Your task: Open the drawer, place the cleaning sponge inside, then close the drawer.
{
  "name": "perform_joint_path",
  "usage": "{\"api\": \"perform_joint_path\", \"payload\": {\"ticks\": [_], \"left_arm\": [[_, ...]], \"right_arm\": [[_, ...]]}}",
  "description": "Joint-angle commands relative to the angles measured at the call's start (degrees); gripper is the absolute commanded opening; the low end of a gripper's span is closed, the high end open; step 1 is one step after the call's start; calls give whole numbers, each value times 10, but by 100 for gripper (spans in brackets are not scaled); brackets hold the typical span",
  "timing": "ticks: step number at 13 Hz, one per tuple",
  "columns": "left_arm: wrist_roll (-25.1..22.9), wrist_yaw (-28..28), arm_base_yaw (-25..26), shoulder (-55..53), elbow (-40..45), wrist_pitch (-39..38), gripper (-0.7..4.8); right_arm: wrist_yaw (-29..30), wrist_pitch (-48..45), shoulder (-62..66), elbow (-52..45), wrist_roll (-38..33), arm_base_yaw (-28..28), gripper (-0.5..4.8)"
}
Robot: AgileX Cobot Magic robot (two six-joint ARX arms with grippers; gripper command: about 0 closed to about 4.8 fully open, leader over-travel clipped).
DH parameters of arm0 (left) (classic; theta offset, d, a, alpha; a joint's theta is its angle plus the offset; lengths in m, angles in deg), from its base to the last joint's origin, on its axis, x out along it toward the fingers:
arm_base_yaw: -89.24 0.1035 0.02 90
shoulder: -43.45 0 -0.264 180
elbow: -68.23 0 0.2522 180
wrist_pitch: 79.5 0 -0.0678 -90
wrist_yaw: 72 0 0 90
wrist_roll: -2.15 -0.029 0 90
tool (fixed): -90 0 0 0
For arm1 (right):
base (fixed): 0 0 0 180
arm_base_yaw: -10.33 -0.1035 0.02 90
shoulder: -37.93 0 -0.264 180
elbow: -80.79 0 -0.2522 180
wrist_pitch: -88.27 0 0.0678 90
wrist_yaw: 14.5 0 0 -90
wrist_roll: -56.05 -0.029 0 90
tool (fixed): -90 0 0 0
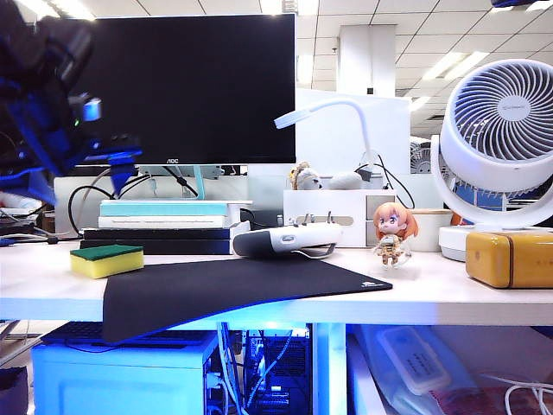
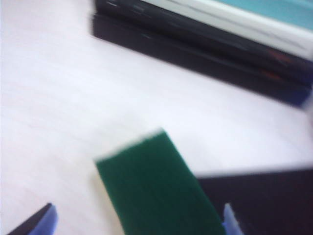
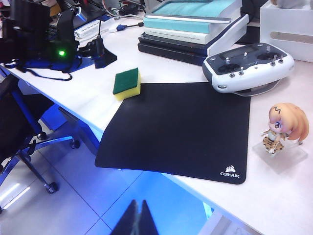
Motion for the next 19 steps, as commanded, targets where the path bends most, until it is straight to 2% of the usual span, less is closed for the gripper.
{"api": "perform_joint_path", "payload": {"ticks": [1,6,9,10,12,15,16,19], "left_arm": [[3,24,4,-34,-29,8,479],[12,28,4,-118,-85,2,479],[12,25,4,-144,-84,-7,479],[11,26,4,-148,-84,-6,409],[10,29,4,-148,-84,-4,212],[-2,50,4,-148,-84,-4,-6],[-19,72,4,-148,-84,-2,-7],[-23,107,4,-136,-85,5,-7]], "right_arm": [[2,0,-1,3,-2,0,-6],[1,9,-1,3,-16,0,-6],[1,10,-1,3,-17,0,-6],[1,12,-1,3,-17,0,-6],[0,12,-1,3,-17,0,-6],[0,12,-1,3,-17,0,-6],[0,12,-1,3,-17,0,-6],[0,12,-1,3,-17,0,-6]]}}
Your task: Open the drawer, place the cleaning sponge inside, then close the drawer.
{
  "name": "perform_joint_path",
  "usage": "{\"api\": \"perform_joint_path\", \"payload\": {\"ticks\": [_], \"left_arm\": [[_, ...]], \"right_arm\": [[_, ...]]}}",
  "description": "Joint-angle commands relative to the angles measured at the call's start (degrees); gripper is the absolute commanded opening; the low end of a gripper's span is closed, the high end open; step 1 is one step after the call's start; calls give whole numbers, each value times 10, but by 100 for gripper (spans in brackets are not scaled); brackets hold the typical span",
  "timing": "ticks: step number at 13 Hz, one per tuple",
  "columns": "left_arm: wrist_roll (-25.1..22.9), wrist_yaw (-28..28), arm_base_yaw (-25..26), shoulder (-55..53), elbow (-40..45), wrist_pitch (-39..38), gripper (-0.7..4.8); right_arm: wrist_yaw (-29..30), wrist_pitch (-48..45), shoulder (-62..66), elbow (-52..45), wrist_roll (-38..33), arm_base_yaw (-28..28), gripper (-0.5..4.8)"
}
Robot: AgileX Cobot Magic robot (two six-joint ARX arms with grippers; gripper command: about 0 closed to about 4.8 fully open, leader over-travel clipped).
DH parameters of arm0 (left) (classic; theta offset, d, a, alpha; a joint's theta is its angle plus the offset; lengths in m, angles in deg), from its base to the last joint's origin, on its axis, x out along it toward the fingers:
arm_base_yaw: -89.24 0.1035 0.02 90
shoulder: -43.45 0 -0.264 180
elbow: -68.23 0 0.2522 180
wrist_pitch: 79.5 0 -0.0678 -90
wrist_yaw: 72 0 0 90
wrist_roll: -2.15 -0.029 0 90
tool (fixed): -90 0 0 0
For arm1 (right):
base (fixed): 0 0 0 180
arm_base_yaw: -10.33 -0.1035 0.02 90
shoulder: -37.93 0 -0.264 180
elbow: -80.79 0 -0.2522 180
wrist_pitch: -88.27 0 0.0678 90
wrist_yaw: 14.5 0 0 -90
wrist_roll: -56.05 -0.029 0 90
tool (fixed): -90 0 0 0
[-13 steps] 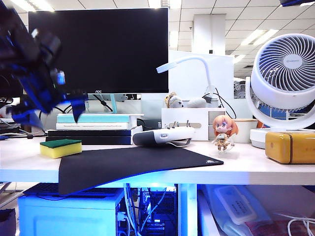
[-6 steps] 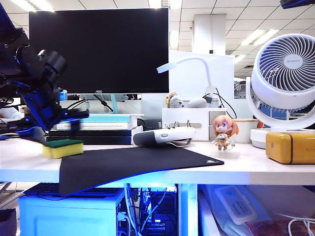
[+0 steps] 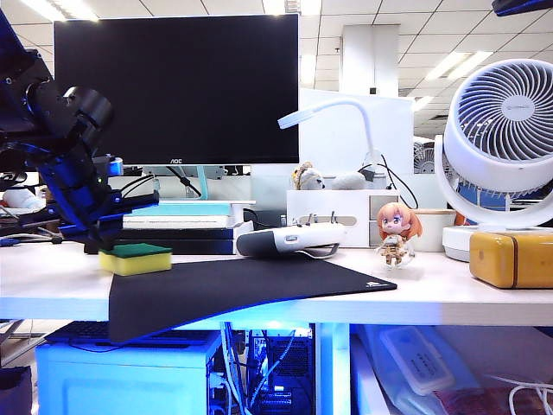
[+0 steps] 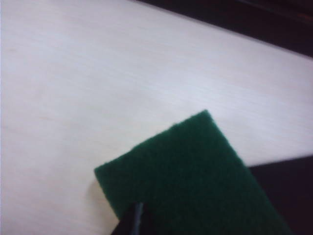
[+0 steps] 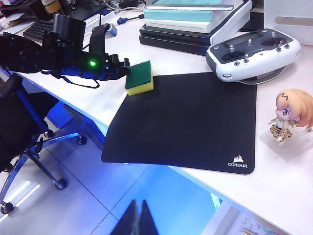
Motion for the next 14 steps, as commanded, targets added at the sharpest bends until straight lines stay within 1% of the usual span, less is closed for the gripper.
{"api": "perform_joint_path", "payload": {"ticks": [1,2,6,7,8,9,11,14], "left_arm": [[-11,47,-2,20,-2,11,-7],[-11,69,-2,40,-2,16,-7],[-10,120,-4,73,-4,12,-7],[28,120,-5,75,-4,3,184],[53,96,-5,71,-4,-21,479],[73,78,-5,67,-4,-26,479],[152,75,-5,34,-9,7,479],[194,57,-10,-1,-10,33,479]], "right_arm": [[-1,-6,-2,4,-1,1,-6],[-2,-6,-2,4,0,1,-6],[-2,-6,-2,4,-1,1,-6],[-1,-6,-2,4,-1,1,-6],[-1,-6,-2,4,-1,1,-6],[-1,-7,-2,4,-1,1,-6],[-1,-6,-2,4,-1,1,-6],[-1,-6,-2,4,-2,1,-6]]}}
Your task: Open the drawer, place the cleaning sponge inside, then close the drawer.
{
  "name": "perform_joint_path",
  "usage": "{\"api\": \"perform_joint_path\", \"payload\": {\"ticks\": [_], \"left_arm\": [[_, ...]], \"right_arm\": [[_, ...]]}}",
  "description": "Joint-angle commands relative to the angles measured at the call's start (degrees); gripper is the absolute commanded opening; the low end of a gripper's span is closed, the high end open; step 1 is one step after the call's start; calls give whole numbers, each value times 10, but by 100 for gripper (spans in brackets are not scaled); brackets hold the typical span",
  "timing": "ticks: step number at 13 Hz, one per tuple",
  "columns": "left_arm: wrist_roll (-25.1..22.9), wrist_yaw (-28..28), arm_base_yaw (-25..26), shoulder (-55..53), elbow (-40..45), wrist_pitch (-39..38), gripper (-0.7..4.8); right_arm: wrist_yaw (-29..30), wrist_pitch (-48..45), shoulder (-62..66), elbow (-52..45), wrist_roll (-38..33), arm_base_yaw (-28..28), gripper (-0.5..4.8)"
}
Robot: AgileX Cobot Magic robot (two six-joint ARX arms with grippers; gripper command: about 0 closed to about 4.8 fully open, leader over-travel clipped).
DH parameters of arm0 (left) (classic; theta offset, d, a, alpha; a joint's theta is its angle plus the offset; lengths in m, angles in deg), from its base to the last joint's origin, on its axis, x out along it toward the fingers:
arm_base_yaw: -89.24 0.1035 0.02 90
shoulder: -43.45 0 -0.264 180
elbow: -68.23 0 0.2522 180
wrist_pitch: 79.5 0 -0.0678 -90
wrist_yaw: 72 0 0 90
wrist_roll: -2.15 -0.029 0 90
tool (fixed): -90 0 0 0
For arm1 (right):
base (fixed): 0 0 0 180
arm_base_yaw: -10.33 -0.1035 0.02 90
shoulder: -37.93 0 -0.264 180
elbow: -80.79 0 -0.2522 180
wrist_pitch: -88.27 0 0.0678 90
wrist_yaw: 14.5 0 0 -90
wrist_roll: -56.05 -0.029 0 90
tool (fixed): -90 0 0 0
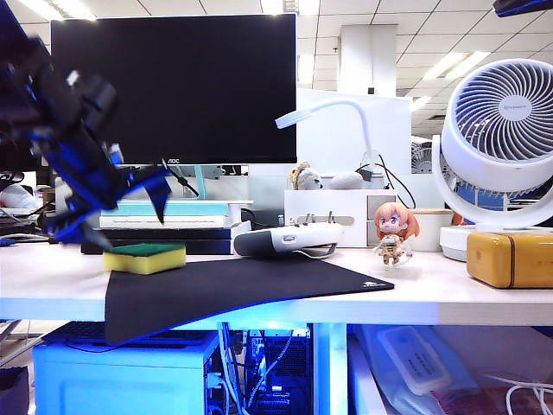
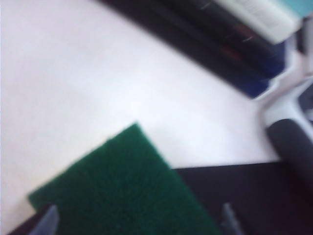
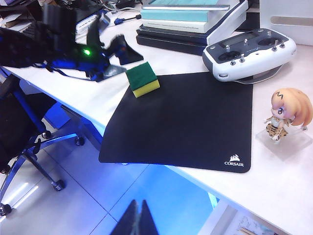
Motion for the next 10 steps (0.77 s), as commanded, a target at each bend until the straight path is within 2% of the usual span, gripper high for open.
{"api": "perform_joint_path", "payload": {"ticks": [1,5,6,7,8,10], "left_arm": [[32,-20,-2,-28,-3,35,479],[32,-35,-2,-64,-9,40,479],[32,-37,-2,-68,-9,40,433],[31,-40,-2,-68,-9,40,323],[24,-42,-2,-68,-9,45,155],[17,-40,-2,-68,-9,48,36]], "right_arm": [[0,-7,-1,4,-3,-1,-6],[0,-6,-1,4,-5,-1,-6],[-1,-6,-1,4,-5,-1,-6],[-1,-6,-1,4,-5,0,-6],[-1,-7,-1,4,-5,0,-6],[-2,-7,-1,4,-12,0,-6]]}}
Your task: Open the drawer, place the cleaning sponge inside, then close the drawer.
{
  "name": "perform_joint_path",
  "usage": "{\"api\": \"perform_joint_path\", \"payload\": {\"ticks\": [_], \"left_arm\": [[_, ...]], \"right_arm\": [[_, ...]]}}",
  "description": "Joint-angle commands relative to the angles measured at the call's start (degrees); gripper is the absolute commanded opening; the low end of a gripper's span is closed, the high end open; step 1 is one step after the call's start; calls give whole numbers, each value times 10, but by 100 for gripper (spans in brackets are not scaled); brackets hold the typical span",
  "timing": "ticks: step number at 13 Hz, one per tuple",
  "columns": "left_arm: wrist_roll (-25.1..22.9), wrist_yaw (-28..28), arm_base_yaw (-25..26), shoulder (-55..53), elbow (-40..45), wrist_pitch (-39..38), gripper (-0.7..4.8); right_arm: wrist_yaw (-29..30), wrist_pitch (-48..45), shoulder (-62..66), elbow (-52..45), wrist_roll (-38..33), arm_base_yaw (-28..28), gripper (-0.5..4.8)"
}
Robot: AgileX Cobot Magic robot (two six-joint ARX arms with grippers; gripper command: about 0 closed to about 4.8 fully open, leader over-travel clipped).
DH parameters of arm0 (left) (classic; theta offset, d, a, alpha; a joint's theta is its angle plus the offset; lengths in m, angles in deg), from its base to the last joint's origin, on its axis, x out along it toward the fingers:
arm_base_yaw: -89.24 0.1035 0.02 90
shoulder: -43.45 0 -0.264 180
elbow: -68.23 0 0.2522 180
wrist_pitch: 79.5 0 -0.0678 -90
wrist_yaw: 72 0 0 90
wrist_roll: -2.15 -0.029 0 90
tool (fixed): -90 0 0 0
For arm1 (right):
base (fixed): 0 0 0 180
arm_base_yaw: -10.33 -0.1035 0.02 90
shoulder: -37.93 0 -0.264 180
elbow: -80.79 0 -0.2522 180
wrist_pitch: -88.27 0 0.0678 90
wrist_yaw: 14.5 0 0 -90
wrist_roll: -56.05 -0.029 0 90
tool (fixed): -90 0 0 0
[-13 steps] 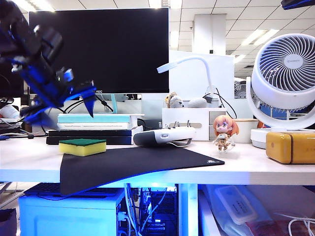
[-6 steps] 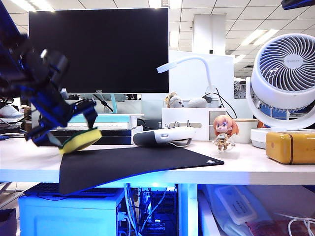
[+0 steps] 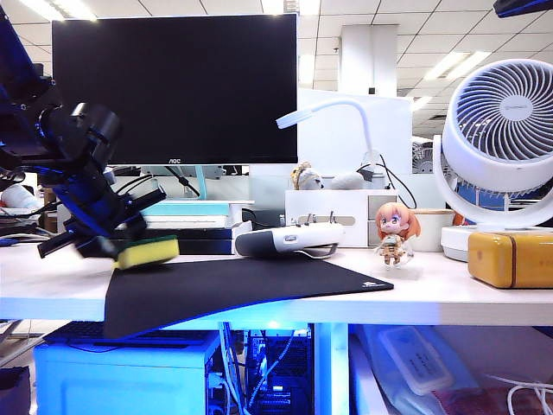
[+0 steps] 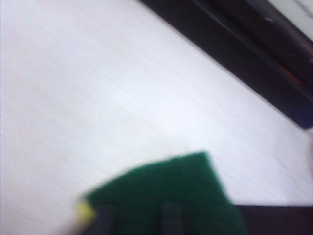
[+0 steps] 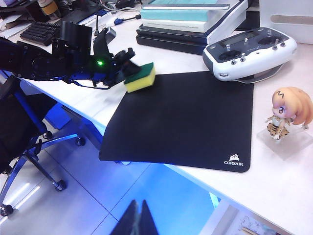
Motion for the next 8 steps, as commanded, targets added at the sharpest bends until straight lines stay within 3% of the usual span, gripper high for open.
{"api": "perform_joint_path", "payload": {"ticks": [1,8], "left_arm": [[-23,21,-3,-4,2,-7,-8],[-69,87,-4,86,-2,6,-6]], "right_arm": [[-1,-8,-2,4,-11,-1,-6],[-1,-8,-2,4,-11,-1,-6]]}}
